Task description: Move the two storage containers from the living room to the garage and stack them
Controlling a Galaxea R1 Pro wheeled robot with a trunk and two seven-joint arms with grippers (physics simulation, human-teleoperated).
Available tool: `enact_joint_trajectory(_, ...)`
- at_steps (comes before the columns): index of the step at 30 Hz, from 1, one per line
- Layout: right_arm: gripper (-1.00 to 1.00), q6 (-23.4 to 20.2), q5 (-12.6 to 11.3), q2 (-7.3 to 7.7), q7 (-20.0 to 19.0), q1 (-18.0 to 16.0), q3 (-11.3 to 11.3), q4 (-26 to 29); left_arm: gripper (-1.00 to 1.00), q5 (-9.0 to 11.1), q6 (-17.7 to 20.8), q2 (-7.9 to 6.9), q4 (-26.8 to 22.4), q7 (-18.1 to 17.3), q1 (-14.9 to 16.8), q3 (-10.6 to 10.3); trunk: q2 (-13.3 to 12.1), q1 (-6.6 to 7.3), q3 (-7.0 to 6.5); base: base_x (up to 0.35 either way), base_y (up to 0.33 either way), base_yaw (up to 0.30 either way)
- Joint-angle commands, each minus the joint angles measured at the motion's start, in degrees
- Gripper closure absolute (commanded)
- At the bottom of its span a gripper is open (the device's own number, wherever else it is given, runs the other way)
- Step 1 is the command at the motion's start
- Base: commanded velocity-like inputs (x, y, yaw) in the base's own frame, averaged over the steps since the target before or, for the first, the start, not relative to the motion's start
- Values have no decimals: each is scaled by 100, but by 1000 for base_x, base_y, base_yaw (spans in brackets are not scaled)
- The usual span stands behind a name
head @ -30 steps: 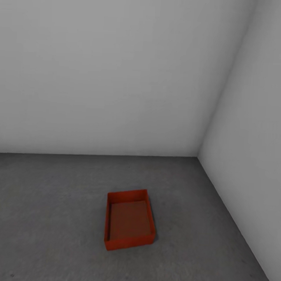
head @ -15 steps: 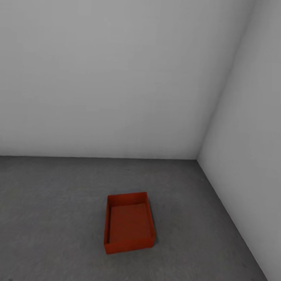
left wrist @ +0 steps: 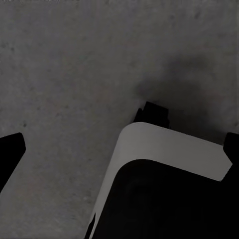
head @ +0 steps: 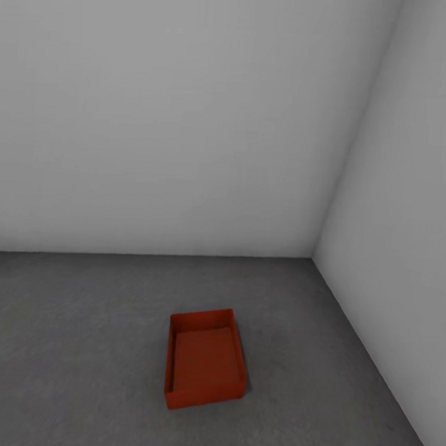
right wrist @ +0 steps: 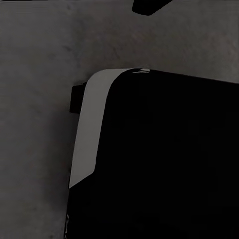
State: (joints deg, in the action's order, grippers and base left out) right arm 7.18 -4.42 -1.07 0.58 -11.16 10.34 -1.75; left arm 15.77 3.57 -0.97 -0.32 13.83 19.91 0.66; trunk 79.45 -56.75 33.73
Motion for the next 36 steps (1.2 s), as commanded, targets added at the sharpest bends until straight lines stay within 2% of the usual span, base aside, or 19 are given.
enact_joint_trajectory(1, -100, 67, -47, -2, 7, 16, 47, -19, -100, 13, 21, 0, -4, 14, 3, 4, 3, 0, -5, 0, 0, 0)
enact_joint_trajectory(8, -100, 251, -28, -11, 5, 219, 47, -19, -100, 13, 21, 0, -4, 14, 4, 3, 3, 0, -69, 0, 0, 0)
enact_joint_trajectory(19, -100, 284, -23, 74, -98, 237, 63, -10, -100, 13, 21, 0, -4, 14, 4, 4, 3, 0, -169, 0, 0, 0)
enact_joint_trajectory(36, -100, 311, -62, 81, -183, 237, 57, -10, -100, 13, 21, 0, -4, 14, 4, 4, 3, 0, -325, 0, 0, 0)
